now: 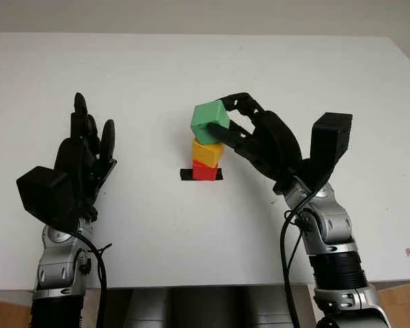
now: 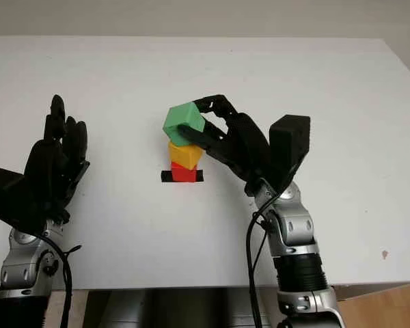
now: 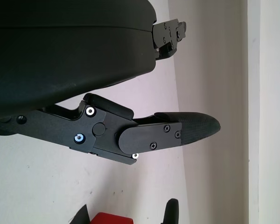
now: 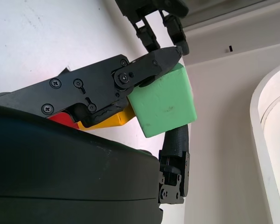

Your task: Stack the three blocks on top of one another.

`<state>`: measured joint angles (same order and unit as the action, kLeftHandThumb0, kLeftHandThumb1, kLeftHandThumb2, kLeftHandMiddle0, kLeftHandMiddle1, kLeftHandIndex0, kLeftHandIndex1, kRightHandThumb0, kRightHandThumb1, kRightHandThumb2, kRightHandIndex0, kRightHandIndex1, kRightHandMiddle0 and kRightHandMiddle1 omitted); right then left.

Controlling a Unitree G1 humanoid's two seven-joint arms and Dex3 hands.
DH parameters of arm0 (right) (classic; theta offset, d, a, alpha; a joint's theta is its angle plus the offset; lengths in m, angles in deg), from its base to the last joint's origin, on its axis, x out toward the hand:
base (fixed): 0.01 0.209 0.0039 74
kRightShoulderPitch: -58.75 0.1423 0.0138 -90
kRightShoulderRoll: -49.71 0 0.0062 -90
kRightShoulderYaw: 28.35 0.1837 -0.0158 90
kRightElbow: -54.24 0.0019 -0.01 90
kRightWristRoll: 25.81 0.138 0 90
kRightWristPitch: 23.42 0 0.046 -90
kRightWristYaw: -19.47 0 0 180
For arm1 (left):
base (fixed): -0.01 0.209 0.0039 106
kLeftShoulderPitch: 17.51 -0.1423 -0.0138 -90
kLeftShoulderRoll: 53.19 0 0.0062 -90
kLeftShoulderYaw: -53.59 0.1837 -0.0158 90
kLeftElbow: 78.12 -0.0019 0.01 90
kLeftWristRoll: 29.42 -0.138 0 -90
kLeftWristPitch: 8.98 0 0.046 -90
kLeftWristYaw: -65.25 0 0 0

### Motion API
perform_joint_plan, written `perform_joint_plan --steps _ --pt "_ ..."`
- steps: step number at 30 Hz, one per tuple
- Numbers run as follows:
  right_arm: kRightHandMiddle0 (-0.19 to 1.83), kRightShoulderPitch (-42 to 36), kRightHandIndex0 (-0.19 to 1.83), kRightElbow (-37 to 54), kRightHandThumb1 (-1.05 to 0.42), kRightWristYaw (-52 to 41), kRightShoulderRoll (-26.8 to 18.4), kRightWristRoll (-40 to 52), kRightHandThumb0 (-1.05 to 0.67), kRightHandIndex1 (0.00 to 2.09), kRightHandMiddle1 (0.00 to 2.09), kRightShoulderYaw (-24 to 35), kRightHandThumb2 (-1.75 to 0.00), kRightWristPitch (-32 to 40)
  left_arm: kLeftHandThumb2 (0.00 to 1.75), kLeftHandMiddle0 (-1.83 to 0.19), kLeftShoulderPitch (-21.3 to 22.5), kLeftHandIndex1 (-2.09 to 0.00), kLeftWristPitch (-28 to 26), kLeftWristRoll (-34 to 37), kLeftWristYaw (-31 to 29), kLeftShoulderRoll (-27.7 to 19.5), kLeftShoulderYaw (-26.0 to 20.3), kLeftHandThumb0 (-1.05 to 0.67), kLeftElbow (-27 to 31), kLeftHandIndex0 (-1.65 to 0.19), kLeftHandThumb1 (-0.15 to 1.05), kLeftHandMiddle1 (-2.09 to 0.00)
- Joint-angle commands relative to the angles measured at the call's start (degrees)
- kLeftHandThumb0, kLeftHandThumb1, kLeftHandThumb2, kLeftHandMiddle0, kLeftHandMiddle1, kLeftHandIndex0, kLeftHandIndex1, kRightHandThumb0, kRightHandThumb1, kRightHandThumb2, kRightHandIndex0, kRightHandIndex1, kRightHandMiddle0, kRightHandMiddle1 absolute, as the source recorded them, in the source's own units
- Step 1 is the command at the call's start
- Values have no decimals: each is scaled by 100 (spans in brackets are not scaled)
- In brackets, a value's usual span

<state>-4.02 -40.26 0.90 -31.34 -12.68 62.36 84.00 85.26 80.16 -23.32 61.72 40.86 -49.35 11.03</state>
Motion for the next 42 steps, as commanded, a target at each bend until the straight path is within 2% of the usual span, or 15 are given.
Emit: perform_joint_plan --steps 1,14,33,36,42 --pt "15 -39 30 142 -102 -7 -54 -20 -41 3 168 16 -5 -69 48 19 24 -4 37 -5 7 2 17 -73 5 18 105 0" --pt "-1 -39 22 216 -100 -132 -75 73 -41 0 150 53 -5 -60 49 19 53 -2 35 20 -64 -36 26 -72 -23 19 105 0" --pt "-7 -223 20 449 -98 -332 -267 55 -44 0 146 68 -5 -321 50 19 22 -3 117 -38 -27 -16 27 -73 -58 19 105 0" --pt "-10 -245 19 470 -97 -363 -354 -11 -48 0 128 43 -5 -366 49 19 19 -3 77 -10 4 18 17 -73 -29 18 105 0" --pt "-11 -304 4 455 -94 -428 -437 -130 -52 1 75 14 -5 -599 50 19 7 -4 69 -10 0 0 25 -72 -16 19 105 0"
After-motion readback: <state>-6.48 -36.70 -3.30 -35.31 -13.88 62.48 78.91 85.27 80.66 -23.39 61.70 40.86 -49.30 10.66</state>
